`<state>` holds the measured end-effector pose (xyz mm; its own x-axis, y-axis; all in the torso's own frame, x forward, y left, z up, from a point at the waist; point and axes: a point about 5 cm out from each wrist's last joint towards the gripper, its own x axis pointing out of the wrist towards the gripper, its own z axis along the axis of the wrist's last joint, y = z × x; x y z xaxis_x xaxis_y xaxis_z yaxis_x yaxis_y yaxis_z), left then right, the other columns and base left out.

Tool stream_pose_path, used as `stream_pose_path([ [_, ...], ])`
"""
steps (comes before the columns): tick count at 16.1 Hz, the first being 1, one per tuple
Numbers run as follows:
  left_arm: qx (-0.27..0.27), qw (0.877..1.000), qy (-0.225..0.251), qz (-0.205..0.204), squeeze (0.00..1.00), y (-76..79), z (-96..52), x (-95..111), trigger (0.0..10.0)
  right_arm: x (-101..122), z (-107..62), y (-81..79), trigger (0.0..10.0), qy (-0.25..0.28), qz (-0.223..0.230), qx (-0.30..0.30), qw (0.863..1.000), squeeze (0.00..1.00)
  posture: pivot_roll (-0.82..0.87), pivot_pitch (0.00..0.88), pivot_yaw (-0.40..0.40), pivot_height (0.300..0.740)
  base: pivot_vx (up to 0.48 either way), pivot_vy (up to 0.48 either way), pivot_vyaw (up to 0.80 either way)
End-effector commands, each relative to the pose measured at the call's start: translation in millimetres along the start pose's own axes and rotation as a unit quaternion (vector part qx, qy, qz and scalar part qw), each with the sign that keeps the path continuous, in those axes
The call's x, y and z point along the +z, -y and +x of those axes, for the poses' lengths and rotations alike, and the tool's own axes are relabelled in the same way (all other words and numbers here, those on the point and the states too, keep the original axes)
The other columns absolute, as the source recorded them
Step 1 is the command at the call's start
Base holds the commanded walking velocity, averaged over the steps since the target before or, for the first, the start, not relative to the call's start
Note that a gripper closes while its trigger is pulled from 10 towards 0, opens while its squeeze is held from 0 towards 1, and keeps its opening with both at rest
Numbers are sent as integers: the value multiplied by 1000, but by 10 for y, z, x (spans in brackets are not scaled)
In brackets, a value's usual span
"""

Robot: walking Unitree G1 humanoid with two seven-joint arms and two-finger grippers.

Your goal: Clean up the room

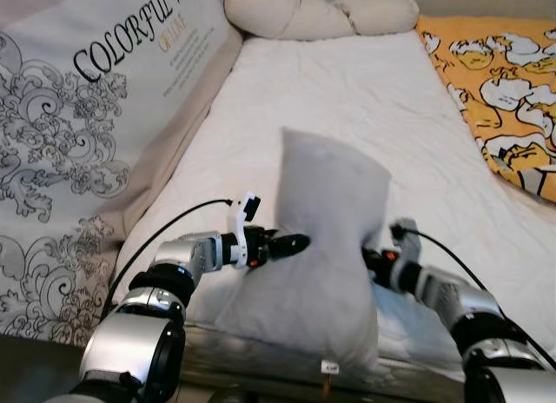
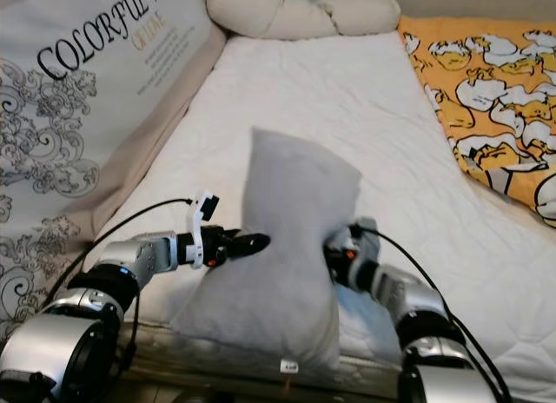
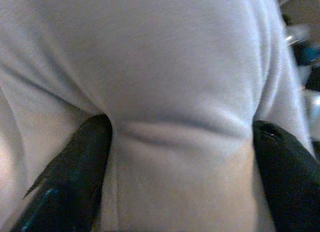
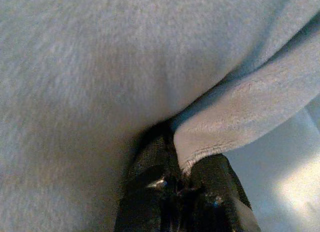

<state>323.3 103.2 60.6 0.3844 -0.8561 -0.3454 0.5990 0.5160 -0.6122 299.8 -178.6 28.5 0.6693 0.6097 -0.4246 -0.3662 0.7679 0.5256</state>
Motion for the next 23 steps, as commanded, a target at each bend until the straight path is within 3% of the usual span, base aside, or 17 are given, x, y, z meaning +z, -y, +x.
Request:
stream_pose_path([
  [1, 1, 1000, -24, -1, 0, 25, 52, -45, 0, 248, 151, -230, 0, 30, -38, 44, 998, 0, -66, 0, 92, 740, 0, 0, 0],
  [6, -20, 1000, 15, -7, 0, 99, 79, 90, 0, 316, 309, -488, 0, 39, -54, 78, 995, 0, -50, 0, 74, 740, 0, 0, 0],
  [10, 5, 999, 45, -6, 0, 80, 73, 162, 0, 354, 333, -516, 0, 53, -73, 64, 994, 0, -60, 0, 80, 740, 0, 0, 0],
  [13, 31, 997, 77, 3, 0, 95, 36, 376, 0, 450, 306, -523, 0, 65, -75, 44, 994, 0, -58, 0, 79, 740, 0, 0, 0],
  [15, 35, 994, 87, 48, 0, 171, 29, 524, 0, 615, 276, -602, 0, 105, -82, 44, 990, 0, -57, 0, 76, 740, 0, 0, 0],
  [18, 35, 985, 125, 109, 0, 402, -23, 750, 0, 894, 135, -811, 0, 194, -87, 66, 975, 0, -51, 0, 71, 740, 0, 0, 0],
  [21, 36, 979, 155, 131, 0, 572, -109, 798, 0, 907, 61, -901, 0, 221, -76, 63, 970, 0, -50, 0, 71, 740, 0, 0, 0],
  [22, 58, 970, 177, 156, 0, 690, -159, 780, 0, 846, -2, -995, 0, 230, -60, 64, 969, 0, -41, 0, 58, 740, 0, 0, 0],
  [23, 66, 968, 179, 164, 0, 705, -165, 775, 0, 835, -16, -1016, 0, 234, -55, 66, 969, 0, -40, 0, 57, 740, 0, 0, 0],
])
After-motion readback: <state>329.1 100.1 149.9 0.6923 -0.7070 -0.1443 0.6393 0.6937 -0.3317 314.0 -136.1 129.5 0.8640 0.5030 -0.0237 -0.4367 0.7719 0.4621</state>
